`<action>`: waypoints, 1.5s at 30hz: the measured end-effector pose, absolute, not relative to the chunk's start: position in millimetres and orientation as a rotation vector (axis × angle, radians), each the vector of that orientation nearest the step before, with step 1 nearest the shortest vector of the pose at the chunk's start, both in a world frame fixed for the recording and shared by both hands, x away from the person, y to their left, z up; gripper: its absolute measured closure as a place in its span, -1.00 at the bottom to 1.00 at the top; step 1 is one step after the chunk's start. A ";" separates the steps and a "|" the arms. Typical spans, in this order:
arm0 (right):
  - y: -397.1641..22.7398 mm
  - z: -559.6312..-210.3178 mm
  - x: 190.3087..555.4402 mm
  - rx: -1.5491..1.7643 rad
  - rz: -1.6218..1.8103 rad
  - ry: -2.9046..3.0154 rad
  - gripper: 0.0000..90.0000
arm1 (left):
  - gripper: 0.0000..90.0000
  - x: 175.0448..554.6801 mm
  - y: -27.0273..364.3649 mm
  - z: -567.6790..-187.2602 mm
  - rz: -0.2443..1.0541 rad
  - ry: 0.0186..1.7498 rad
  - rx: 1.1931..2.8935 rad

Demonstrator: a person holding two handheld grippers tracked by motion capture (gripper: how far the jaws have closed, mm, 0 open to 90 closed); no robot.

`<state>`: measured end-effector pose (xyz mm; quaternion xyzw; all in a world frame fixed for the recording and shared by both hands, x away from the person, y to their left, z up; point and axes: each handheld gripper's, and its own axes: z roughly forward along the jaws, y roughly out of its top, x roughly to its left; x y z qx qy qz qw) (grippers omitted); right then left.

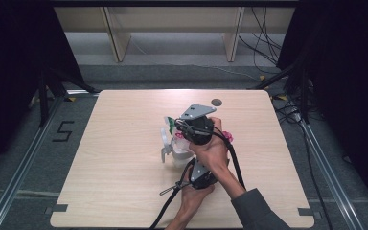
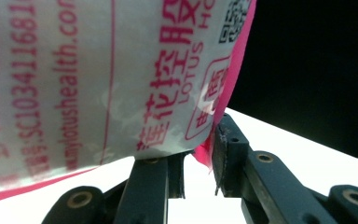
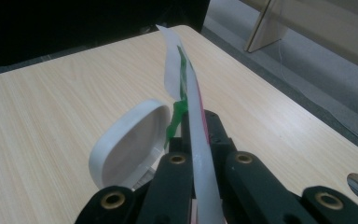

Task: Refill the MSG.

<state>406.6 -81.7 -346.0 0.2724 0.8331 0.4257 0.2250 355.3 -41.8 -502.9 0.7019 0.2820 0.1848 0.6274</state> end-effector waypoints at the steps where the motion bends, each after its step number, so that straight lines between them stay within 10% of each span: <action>1: -82.4 -346.3 406.5 0.758 1.181 2.291 1.00 | 0.68 355.6 -41.5 -503.3 0.422 0.644 1.617; 45: -105.1 -343.3 397.5 0.797 1.330 2.240 1.00 | 0.67 355.7 -38.6 -507.5 0.396 0.680 1.611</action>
